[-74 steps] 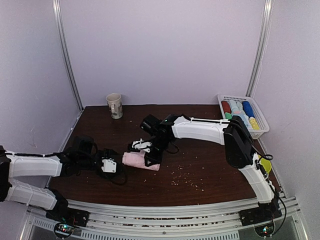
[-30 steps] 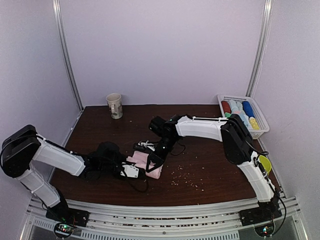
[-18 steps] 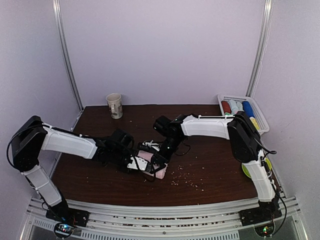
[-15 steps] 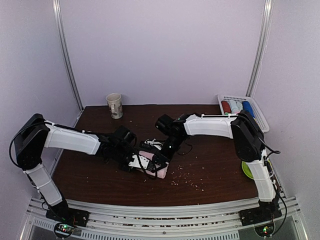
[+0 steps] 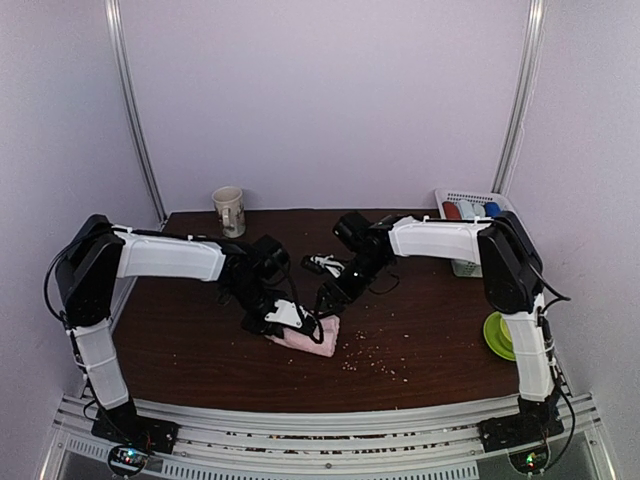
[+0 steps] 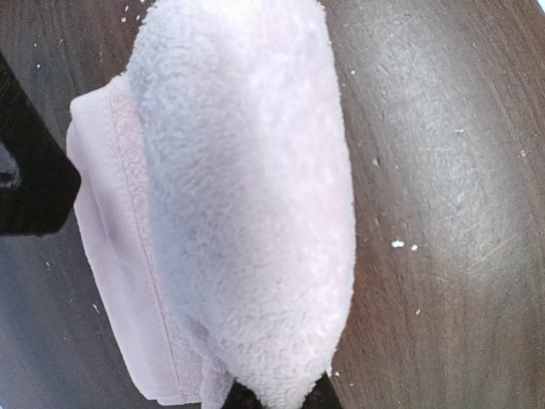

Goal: Roll the towels
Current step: Roll the towel at the center of the board.

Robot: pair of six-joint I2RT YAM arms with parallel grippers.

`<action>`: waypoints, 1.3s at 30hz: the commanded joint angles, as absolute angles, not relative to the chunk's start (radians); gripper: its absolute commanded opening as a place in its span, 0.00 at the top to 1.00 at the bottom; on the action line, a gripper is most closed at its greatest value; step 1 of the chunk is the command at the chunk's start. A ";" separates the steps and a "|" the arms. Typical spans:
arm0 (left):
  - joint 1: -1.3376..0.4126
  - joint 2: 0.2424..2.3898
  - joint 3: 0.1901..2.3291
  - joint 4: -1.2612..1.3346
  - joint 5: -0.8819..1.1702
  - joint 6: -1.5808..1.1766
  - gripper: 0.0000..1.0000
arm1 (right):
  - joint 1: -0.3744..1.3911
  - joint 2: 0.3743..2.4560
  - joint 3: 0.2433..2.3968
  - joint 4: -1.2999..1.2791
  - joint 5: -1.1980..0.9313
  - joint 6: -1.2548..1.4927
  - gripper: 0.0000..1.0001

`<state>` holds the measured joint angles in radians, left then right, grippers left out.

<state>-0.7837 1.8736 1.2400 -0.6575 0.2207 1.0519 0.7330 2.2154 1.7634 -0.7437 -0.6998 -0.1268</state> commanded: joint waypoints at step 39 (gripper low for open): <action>-0.694 2.237 1.654 -1.096 0.241 1.010 1.00 | 0.743 2.290 1.769 -0.657 -0.967 -0.030 0.02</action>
<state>-0.7193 2.1445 1.6470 -1.0805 0.3210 1.0447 0.7109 2.3020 1.7473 -0.6163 -0.9565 -0.0147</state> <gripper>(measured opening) 0.084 0.996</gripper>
